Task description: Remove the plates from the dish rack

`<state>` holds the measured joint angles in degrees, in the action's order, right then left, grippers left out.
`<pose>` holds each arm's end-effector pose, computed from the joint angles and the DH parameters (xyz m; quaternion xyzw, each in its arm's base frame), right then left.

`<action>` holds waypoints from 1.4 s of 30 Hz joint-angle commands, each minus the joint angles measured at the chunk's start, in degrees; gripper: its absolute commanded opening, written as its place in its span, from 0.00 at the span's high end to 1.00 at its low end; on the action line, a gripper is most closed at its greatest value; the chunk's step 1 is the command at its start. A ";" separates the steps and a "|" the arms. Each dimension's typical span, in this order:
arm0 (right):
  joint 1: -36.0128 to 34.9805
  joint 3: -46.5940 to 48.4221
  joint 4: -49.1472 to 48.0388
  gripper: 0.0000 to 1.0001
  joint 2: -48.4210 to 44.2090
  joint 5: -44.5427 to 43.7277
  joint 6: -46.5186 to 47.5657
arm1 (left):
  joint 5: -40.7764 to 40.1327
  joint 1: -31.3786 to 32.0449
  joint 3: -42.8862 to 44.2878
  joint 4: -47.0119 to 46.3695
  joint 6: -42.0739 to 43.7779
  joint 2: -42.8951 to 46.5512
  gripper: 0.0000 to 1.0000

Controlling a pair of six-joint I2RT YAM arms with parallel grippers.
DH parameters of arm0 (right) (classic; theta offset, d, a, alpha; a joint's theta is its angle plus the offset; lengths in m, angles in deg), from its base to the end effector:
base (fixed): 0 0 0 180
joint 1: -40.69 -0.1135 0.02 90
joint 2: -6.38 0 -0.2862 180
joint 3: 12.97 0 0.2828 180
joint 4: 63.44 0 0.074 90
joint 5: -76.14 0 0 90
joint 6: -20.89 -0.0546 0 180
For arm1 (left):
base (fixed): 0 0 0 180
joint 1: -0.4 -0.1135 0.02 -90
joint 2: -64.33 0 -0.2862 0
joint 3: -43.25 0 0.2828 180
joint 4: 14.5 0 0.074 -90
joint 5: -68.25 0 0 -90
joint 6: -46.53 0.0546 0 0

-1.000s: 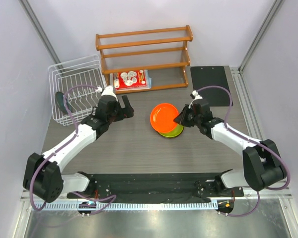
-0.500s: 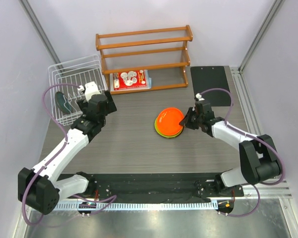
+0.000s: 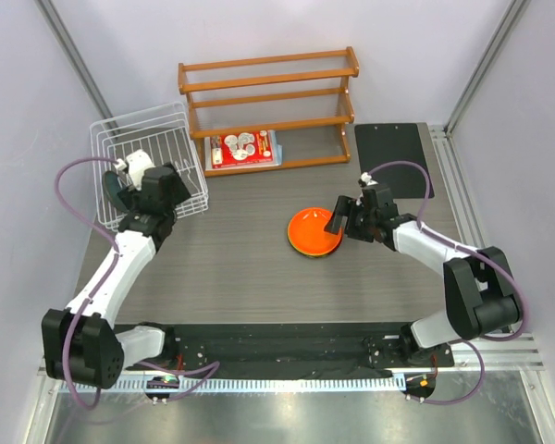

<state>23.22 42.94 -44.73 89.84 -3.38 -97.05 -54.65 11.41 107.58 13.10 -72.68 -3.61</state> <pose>0.3084 0.1075 0.1748 0.0504 0.9234 0.2214 0.3095 0.2974 -0.0277 0.2988 -0.2694 0.8031 0.0698 0.5269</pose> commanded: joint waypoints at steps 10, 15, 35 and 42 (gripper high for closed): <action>-0.10 4.24 8.22 0.14 -11.57 -18.30 3.33 | 0.04 -15.30 7.25 -2.43 -0.32 -5.88 0.00; -0.19 5.21 7.52 0.14 -8.24 -17.60 3.25 | 0.91 -18.47 8.57 -4.19 -0.14 -11.05 0.00; -0.10 7.23 -0.48 0.16 6.53 -14.26 4.13 | 4.25 -25.15 17.18 -10.08 1.53 -27.50 0.09; 0.33 7.32 -1.27 0.17 8.03 -13.03 4.30 | 5.57 -26.21 17.89 -12.36 1.79 -30.23 0.13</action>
<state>23.20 47.86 -43.12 97.58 -17.32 -93.29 -49.73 -13.71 122.85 4.97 -71.46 -32.79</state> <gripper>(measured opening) 0.830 0.876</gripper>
